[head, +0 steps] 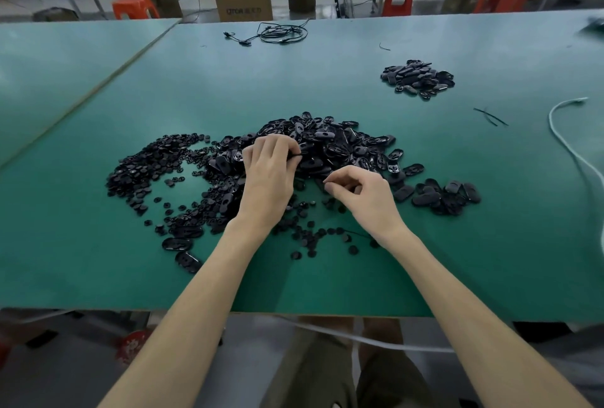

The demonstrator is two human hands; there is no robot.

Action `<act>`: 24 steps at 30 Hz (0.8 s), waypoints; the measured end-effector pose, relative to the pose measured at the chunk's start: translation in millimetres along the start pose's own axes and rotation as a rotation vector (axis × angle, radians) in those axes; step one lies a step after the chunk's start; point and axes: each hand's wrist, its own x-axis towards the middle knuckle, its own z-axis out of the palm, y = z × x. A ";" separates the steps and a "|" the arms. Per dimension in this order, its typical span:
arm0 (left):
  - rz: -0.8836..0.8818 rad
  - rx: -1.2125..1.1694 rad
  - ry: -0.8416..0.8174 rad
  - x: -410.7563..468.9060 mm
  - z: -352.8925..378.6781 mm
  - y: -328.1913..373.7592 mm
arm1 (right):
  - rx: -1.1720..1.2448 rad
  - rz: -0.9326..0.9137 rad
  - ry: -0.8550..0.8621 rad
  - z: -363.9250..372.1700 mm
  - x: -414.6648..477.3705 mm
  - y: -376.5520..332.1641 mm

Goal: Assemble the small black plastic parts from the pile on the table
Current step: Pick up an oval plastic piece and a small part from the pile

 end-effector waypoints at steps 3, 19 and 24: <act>0.001 -0.016 -0.022 9.0 -1.4 8.4 | 0.046 0.005 0.004 -1.0 0.4 0.9; -0.609 -1.079 -0.175 -4.8 12.6 19.8 | 0.416 0.038 0.065 -11.0 0.8 7.1; -0.546 -1.016 -0.272 -7.4 16.1 22.5 | 0.532 0.059 0.079 -14.3 -1.9 5.8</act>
